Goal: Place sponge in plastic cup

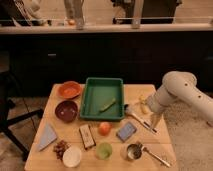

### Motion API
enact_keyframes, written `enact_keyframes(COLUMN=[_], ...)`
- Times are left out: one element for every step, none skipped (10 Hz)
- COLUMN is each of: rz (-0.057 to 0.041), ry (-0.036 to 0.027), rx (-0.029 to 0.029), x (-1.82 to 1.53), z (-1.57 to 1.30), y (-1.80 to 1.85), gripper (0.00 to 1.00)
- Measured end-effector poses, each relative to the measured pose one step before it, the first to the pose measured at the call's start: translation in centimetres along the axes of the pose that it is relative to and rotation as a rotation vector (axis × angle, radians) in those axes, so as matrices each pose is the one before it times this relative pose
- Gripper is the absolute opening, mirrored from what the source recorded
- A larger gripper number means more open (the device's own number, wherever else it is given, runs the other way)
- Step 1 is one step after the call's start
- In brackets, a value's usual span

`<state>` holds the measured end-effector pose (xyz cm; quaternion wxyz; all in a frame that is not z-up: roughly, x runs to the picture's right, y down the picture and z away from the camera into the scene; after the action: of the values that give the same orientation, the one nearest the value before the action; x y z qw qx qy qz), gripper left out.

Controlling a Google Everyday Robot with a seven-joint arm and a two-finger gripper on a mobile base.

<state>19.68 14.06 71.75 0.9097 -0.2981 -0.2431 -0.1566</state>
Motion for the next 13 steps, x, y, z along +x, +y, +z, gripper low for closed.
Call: enact_keyframes(rz=[-0.02732,-0.02879,-0.01762,-0.01671,0.00277,0.00212,-0.00205,-0.002,0.0015,0.00123,-0.00735,-0.01801,-0.01449], ry=[-0.0082,-0.00723,-0.00134,0.00125,0.00129,0.00027,-0.00013,-0.0001,0.0001,-0.00189,-0.0059,-0.01566,-0.01425], rx=[-0.03118,-0.03843,-0.0284,-0.02228,-0.00261,-0.00063,-0.00155,0.00053,0.00268,-0.00001,-0.00535,-0.00229,-0.00326], x=[-0.629,-0.753,-0.46,-0.48,0.123,0.063,-0.06,-0.062,0.044,0.048,-0.123,-0.569,-0.353], z=[0.834,1.035,0.74,0.518,-0.016,-0.048,0.034,0.03,-0.016,0.018,0.472,1.486,1.126], y=[0.018,-0.081,0.042,0.005,0.187,0.127,-0.064,-0.12,0.004,0.121,0.065,-0.709,-0.489], gripper=[0.8,0.8,0.8,0.8,0.8,0.8,0.8,0.8,0.8,0.8,0.8,0.8,0.8])
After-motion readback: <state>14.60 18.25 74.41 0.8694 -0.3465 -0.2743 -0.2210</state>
